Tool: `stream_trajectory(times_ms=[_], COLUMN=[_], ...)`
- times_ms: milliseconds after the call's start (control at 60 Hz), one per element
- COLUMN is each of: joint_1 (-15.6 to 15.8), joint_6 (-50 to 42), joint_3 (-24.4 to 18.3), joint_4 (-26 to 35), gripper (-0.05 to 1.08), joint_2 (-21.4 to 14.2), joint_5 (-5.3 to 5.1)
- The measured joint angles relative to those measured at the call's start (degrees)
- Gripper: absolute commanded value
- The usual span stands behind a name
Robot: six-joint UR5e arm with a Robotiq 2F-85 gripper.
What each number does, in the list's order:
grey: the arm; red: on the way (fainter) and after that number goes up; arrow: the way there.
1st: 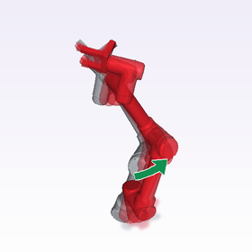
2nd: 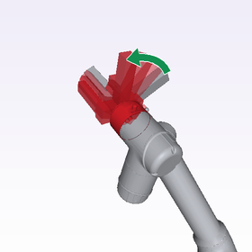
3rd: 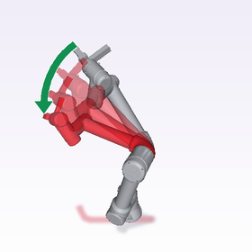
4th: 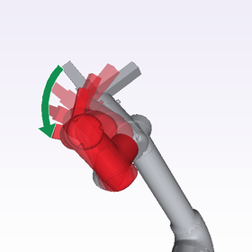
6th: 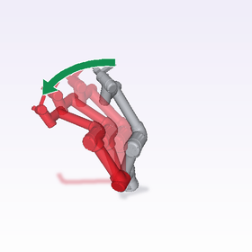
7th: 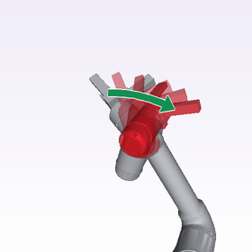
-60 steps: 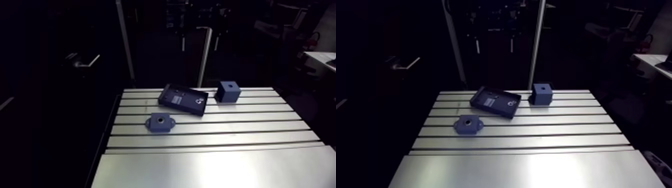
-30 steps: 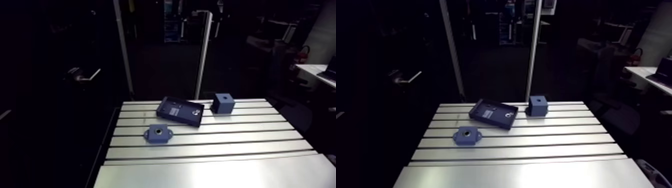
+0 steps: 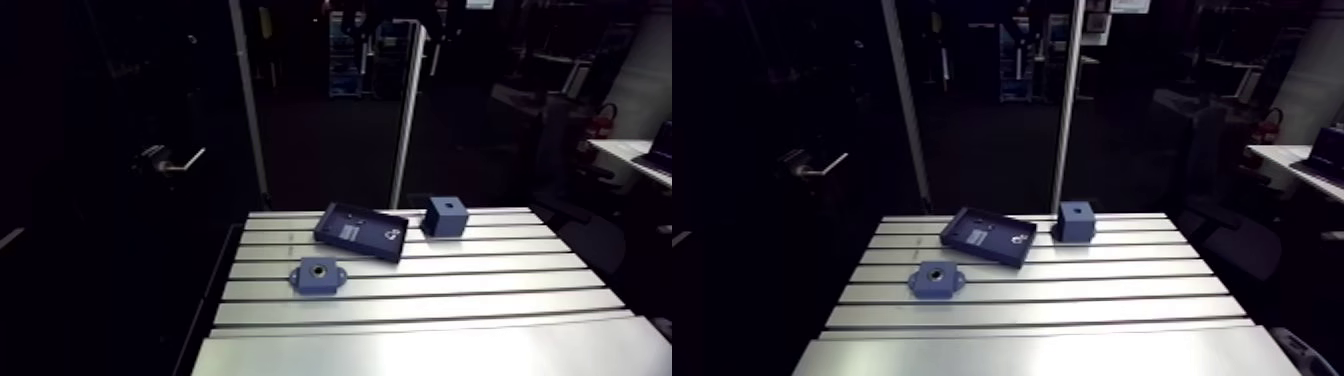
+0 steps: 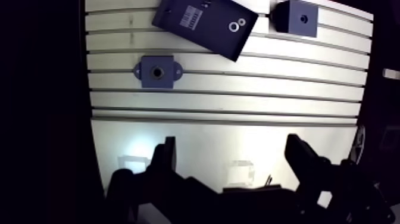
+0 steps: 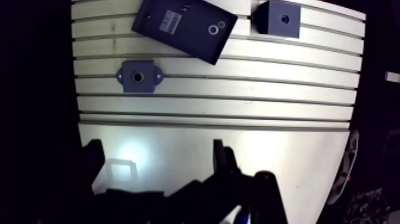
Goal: Pick up the bearing and press it into the housing until flush.
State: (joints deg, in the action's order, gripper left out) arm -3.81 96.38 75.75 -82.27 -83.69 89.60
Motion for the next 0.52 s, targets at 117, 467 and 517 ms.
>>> stream_trajectory(times_ms=[117,467,517], joint_1=[0.1,0.1,0.1], joint_6=[-0.1,-0.4,-0.4], joint_3=[0.0,0.4,0.5], joint_4=[0.0,-0.3,-0.4], gripper=[0.01,0.01,0.01], joint_2=[0.0,0.4,0.5], joint_5=[-0.06,-0.24,-0.23])
